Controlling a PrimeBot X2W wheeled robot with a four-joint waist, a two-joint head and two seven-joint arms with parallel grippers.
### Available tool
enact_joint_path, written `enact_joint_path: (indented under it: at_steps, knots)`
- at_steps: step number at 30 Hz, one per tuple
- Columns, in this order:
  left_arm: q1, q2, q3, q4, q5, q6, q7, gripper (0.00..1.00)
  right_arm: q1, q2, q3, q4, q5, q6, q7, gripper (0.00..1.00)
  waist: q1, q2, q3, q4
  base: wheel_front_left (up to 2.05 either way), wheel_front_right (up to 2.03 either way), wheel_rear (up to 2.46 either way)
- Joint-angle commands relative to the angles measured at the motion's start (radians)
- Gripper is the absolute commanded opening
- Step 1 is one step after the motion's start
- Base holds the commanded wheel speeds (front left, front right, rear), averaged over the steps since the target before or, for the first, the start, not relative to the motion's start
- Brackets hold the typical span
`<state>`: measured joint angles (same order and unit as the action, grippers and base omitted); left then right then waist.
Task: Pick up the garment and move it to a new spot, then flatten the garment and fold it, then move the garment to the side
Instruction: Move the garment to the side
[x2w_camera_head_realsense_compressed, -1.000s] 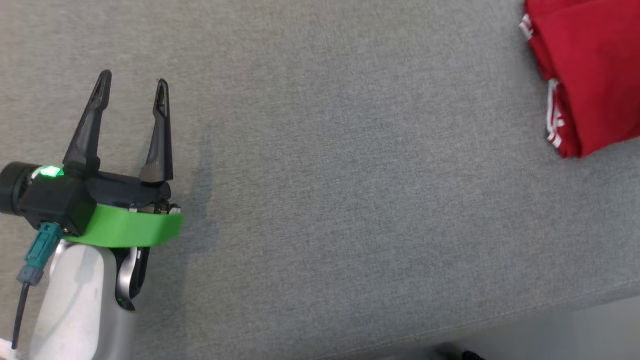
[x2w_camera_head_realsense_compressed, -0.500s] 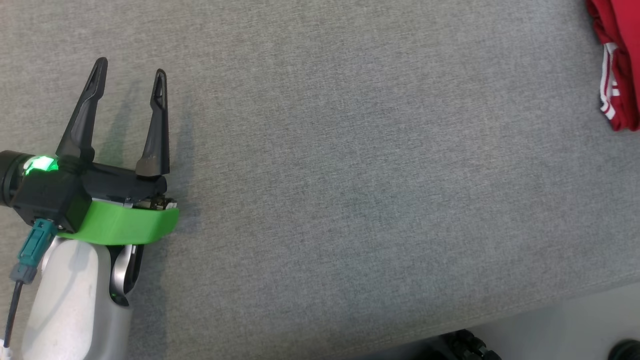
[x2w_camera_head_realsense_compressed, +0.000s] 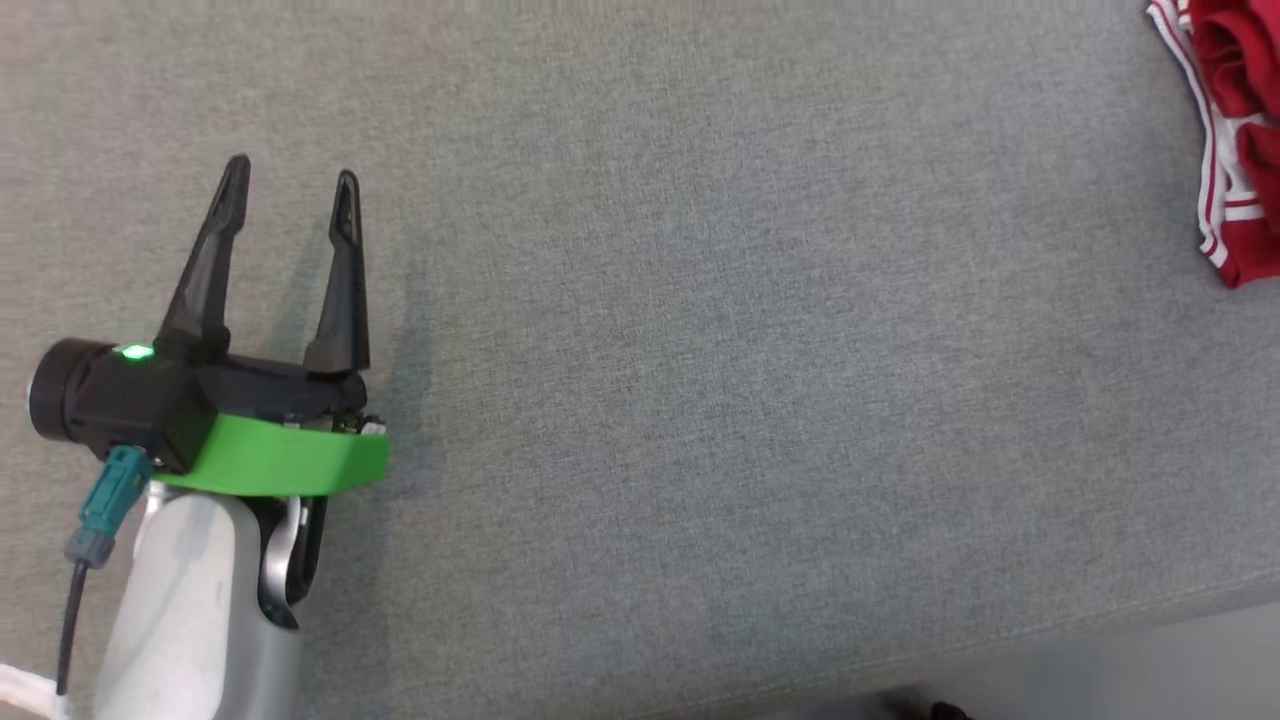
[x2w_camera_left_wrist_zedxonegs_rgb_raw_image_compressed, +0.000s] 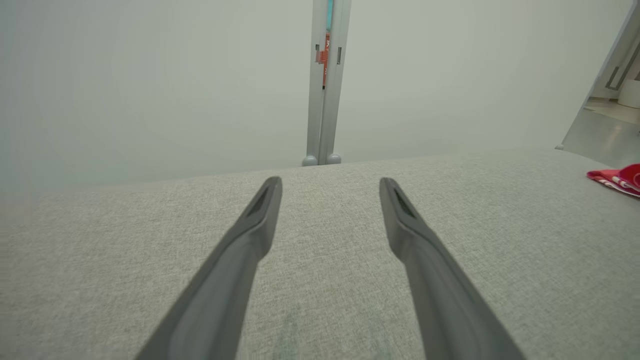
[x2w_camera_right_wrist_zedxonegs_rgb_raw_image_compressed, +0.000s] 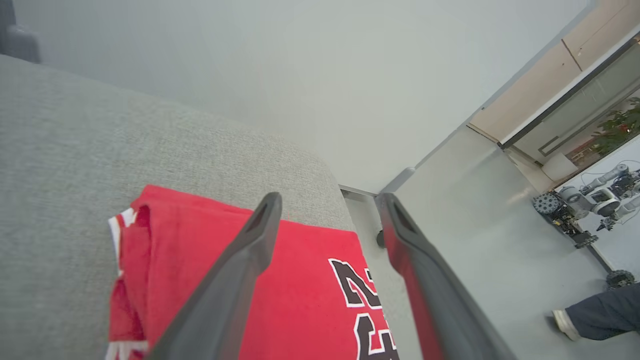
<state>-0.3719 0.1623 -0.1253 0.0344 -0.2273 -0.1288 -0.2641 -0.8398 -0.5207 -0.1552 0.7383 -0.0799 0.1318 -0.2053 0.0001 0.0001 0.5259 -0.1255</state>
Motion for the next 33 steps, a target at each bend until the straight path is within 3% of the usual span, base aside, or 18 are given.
enact_joint_path:
  at_steps: [1,9,17,33]
  knots:
    - [0.024,-0.007,0.009,0.010,-0.002,-0.002,0.000,1.00,0.041,0.024,-0.007,-0.028,0.024,-0.002,-0.020,1.00,-0.0001,-0.0001,-0.075,0.029,0.00,0.00,0.00]
    - [0.123,-0.052,0.066,0.078,-0.020,-0.002,0.000,1.00,0.338,0.246,-0.023,-0.308,0.136,-0.002,-0.049,1.00,-0.0001,-0.0001,-0.243,0.070,0.00,0.00,0.00]
    - [0.207,-0.078,0.103,0.155,-0.029,-0.002,0.000,1.00,0.560,0.363,0.028,-0.508,0.188,-0.002,0.023,1.00,-0.0001,-0.0001,-0.369,0.113,0.00,0.00,0.00]
    - [0.319,-0.100,0.130,0.224,-0.042,-0.002,0.000,1.00,0.739,0.424,0.116,-0.571,0.234,-0.002,0.091,1.00,-0.0001,-0.0001,-0.509,0.159,0.00,0.00,0.00]
